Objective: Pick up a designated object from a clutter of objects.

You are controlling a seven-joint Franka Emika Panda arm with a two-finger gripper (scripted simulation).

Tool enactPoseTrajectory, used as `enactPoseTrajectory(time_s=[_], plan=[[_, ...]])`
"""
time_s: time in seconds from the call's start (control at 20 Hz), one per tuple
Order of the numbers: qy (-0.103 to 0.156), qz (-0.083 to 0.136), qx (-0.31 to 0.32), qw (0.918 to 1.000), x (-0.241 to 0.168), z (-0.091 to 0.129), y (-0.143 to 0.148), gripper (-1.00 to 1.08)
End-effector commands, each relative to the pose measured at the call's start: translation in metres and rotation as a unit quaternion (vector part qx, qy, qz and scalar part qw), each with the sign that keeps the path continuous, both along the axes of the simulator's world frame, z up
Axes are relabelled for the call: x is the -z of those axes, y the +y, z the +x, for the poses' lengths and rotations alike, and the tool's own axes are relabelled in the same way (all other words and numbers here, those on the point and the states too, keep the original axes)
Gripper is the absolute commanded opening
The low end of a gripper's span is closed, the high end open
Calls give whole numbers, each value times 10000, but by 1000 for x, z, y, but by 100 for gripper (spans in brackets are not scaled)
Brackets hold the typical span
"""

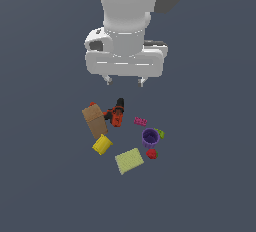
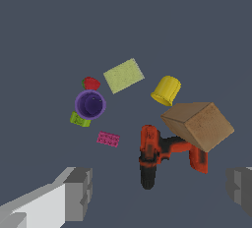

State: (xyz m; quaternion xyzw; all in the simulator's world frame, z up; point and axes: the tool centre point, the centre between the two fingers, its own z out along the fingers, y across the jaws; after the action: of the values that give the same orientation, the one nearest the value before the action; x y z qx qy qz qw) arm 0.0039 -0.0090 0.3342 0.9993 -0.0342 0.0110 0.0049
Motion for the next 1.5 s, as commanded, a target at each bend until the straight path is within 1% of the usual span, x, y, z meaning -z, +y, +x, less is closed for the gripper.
enactPoseTrajectory(time_s=[0.0,0.2,0.35,0.5,0.6,0.8,1.05,1.25,1.45], plan=[[6,14,173,9998,6,1,-5,100],[14,43,579,9983,18,3,-17,100],[22,68,978,9952,30,5,-28,100],[33,92,1459,9892,45,6,-43,100],[40,106,1821,9832,56,7,-53,100],[55,124,2547,9669,79,6,-75,100],[67,126,3381,9410,105,3,-102,100],[72,117,3880,9216,121,-1,-118,100],[73,106,4230,9061,132,-4,-129,100]])
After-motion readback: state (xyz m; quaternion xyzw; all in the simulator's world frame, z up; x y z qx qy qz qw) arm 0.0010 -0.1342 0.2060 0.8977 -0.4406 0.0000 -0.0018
